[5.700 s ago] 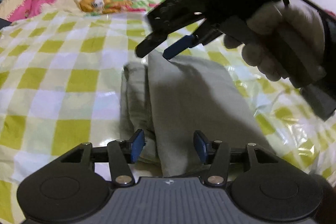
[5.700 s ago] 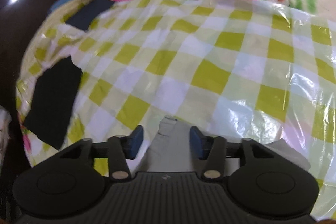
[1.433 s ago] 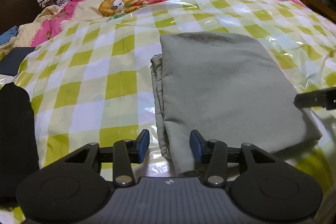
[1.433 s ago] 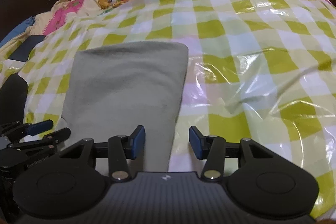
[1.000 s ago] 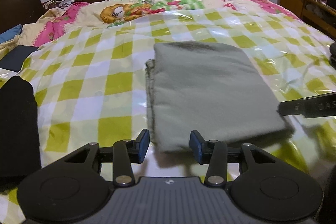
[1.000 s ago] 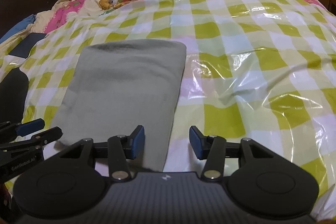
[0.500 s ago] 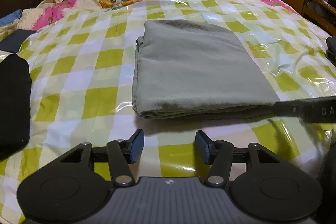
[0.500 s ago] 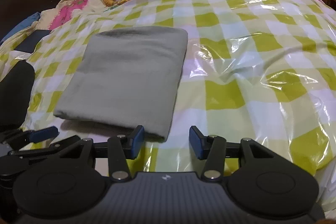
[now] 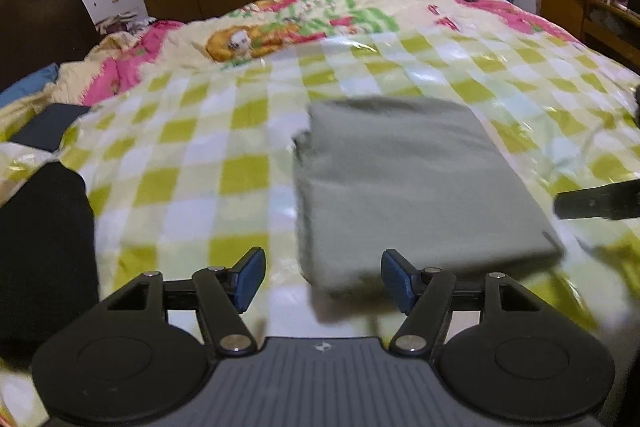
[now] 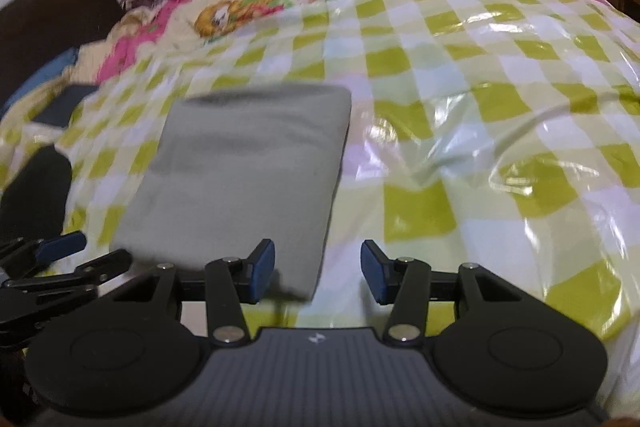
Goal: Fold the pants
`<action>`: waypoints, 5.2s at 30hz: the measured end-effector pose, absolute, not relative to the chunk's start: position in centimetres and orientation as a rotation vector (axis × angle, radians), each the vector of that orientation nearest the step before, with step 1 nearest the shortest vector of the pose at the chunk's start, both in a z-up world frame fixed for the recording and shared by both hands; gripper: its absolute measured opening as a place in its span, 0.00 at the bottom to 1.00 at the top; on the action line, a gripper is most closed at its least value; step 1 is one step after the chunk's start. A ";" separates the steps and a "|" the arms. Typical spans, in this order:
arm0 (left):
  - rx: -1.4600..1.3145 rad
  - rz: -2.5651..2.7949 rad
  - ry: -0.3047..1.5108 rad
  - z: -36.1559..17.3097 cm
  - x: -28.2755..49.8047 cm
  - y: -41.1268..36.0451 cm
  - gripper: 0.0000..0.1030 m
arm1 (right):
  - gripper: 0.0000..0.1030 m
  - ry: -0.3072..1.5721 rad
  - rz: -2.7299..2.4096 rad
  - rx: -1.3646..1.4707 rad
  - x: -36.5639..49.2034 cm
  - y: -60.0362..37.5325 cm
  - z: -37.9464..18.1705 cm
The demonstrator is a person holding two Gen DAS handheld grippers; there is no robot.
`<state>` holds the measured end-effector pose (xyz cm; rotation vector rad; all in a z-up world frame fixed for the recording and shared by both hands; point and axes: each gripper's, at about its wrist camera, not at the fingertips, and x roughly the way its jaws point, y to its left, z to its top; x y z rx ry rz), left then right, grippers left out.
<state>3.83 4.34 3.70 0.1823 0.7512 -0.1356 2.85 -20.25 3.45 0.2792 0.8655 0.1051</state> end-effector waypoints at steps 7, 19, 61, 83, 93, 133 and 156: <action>0.139 -0.190 0.781 3.1 8.8 6.5 0.76 | 0.57 0.883 0.186 0.355 8.6 -20.7 2.1; 0.027 -0.375 0.897 -1.2 14.0 7.0 0.80 | 0.59 0.946 0.347 0.573 10.8 -22.3 -1.7; 0.119 -0.040 0.821 1.9 14.5 17.4 0.36 | 0.38 0.999 0.486 0.485 17.8 -7.4 -1.0; 0.132 -0.184 0.788 2.8 4.7 2.0 0.80 | 0.44 0.861 0.133 0.308 3.1 -18.7 2.5; 0.144 -0.194 0.782 2.0 2.1 -0.6 0.90 | 0.44 0.870 0.039 0.265 -1.1 -20.0 1.9; 0.126 -0.126 0.766 1.7 -0.6 1.6 1.00 | 0.48 0.869 0.089 0.111 -2.8 -15.5 1.2; 0.116 -0.100 0.799 1.0 -0.4 2.2 1.00 | 0.52 0.864 0.141 0.151 -3.2 -15.0 1.3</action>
